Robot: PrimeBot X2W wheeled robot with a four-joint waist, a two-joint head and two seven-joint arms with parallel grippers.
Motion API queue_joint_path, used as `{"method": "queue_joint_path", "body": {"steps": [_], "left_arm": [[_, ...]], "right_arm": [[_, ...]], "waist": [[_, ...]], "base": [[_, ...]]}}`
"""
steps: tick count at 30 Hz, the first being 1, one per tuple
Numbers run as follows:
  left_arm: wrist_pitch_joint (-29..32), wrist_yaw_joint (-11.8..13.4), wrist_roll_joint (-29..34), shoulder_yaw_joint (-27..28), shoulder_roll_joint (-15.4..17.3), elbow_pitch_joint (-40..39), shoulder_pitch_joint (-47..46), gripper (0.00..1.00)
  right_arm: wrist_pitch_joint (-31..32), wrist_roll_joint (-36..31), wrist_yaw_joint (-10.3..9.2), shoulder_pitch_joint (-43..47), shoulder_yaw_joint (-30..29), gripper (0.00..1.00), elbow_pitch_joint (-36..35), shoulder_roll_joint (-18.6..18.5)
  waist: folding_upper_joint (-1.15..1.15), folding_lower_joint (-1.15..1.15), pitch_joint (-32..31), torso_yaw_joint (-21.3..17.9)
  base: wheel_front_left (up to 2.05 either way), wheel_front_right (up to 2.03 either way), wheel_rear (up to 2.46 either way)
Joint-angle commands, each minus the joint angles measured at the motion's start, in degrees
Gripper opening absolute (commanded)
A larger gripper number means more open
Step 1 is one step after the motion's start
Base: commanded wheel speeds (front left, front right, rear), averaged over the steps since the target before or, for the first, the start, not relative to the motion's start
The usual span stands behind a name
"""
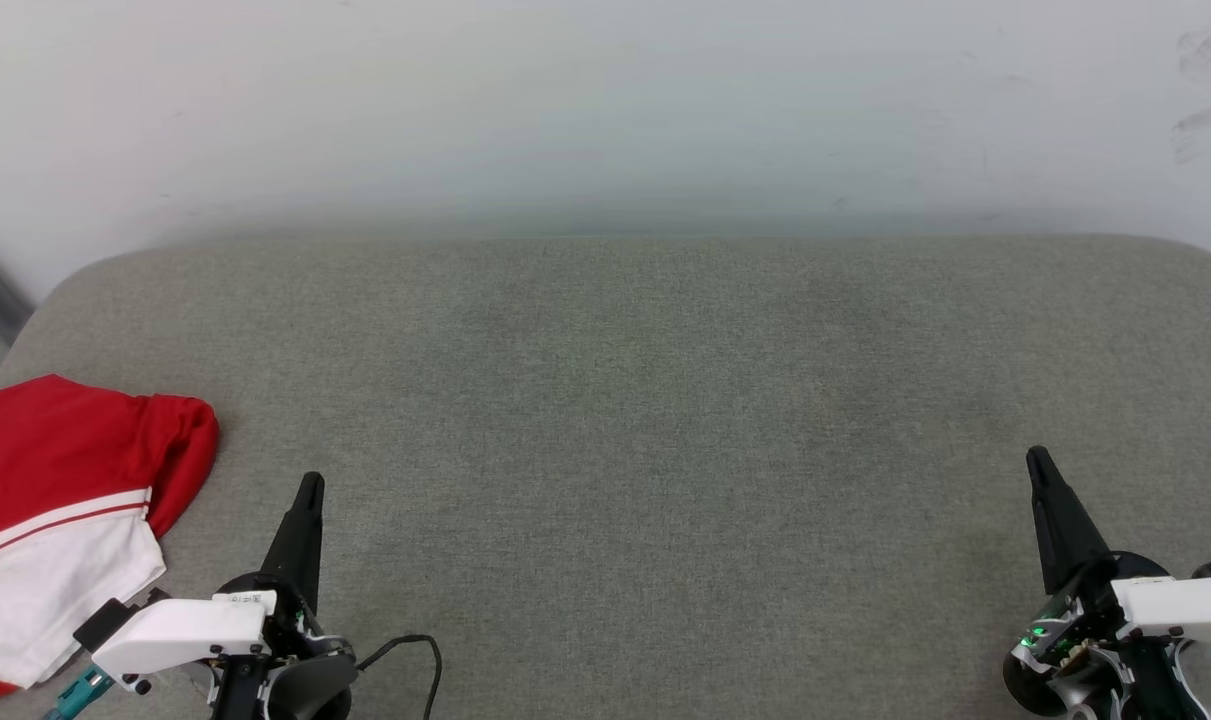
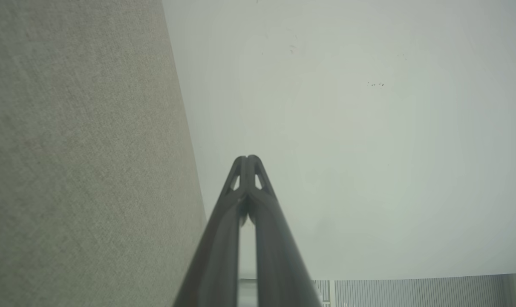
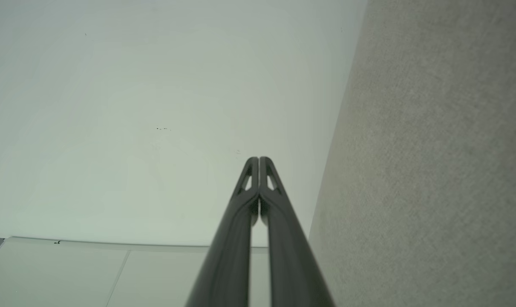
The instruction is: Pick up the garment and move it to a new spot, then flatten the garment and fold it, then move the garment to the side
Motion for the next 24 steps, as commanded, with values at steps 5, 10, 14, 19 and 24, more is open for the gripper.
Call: {"method": "queue_joint_path", "body": {"steps": [5, 10, 14, 19, 24], "left_arm": [[0.1, -0.1, 0.0, 0.1, -0.1, 0.0, -0.3, 0.00], [0.1, -0.1, 0.0, 0.1, -0.1, 0.0, -0.3, 0.00], [0.1, -0.1, 0.0, 0.1, -0.1, 0.0, -0.3, 0.00], [0.1, -0.1, 0.0, 0.1, -0.1, 0.0, -0.3, 0.00], [0.1, -0.1, 0.0, 0.1, -0.1, 0.0, -0.3, 0.00]], "right_arm": [[0.1, 0.2, -0.02, -0.7, 0.0, 0.00, 0.0, 0.2], [0.1, 0.2, -0.02, -0.7, 0.0, 0.00, 0.0, 0.2], [0.1, 0.2, -0.02, -0.7, 0.0, 0.00, 0.0, 0.2], [0.1, 0.2, -0.02, -0.7, 0.0, 0.00, 0.0, 0.2], [0.1, 0.2, -0.02, -0.7, 0.0, 0.00, 0.0, 0.2]], "waist": [[0.00, 0.00, 0.0, 0.0], [0.00, 0.00, 0.0, 0.0], [0.00, 0.00, 0.0, 0.0], [0.00, 0.00, 0.0, 0.0], [0.00, 0.00, 0.0, 0.0]], "base": [[0.00, 0.00, 0.00], [0.00, 0.00, 0.00], [0.00, 0.00, 0.00], [0.00, 0.00, 0.00], [0.00, 0.00, 0.00]]}}
